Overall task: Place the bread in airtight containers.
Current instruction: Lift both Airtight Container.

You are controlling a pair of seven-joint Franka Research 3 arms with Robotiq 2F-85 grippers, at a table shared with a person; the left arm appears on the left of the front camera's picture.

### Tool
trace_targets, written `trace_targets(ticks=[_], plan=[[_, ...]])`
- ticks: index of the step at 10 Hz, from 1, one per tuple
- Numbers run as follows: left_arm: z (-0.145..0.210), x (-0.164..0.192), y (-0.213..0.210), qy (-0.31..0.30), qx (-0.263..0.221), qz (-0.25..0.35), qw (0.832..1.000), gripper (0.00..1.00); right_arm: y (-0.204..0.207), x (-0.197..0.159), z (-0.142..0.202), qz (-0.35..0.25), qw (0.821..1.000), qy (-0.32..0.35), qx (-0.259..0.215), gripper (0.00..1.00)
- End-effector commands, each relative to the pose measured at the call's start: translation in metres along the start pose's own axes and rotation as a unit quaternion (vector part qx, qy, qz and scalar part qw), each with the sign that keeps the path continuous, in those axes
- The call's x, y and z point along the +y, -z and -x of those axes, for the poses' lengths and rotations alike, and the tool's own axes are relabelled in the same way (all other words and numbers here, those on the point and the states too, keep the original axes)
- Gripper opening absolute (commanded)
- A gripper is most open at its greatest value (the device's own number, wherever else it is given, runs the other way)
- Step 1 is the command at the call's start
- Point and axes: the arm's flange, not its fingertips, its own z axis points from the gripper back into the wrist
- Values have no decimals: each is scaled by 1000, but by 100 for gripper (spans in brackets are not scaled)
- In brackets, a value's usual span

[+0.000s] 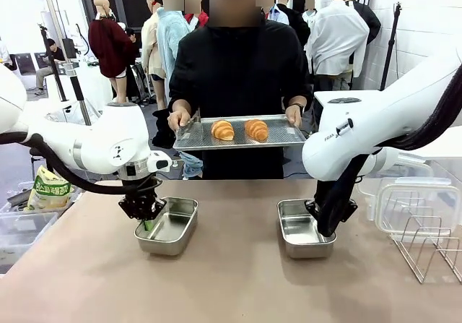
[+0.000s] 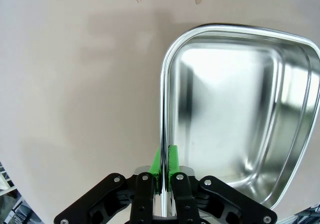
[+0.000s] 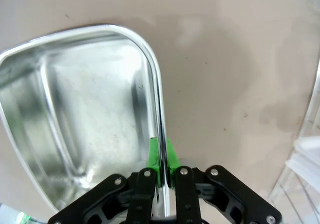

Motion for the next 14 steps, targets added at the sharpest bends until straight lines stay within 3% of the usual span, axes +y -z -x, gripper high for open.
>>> trace_targets(ticks=[1, 8, 12, 13, 14], plan=[[11, 0, -32, -30, -18, -2, 999, 0, -34, -8, 11, -17, 1000, 15, -8, 0], [32, -15, -144, -94, -69, 45, 992, 0, -177, -11, 45, -24, 994, -33, -103, 0], [45, -14, -170, -96, -102, 51, 989, 0, -194, -14, 44, -42, 992, -34, -117, 0], [39, -16, -166, -79, -92, 44, 992, 0, -182, -6, 39, -51, 992, -57, -98, 0], [39, -16, -166, -79, -92, 44, 992, 0, -193, -12, 48, -23, 992, -28, -118, 0]])
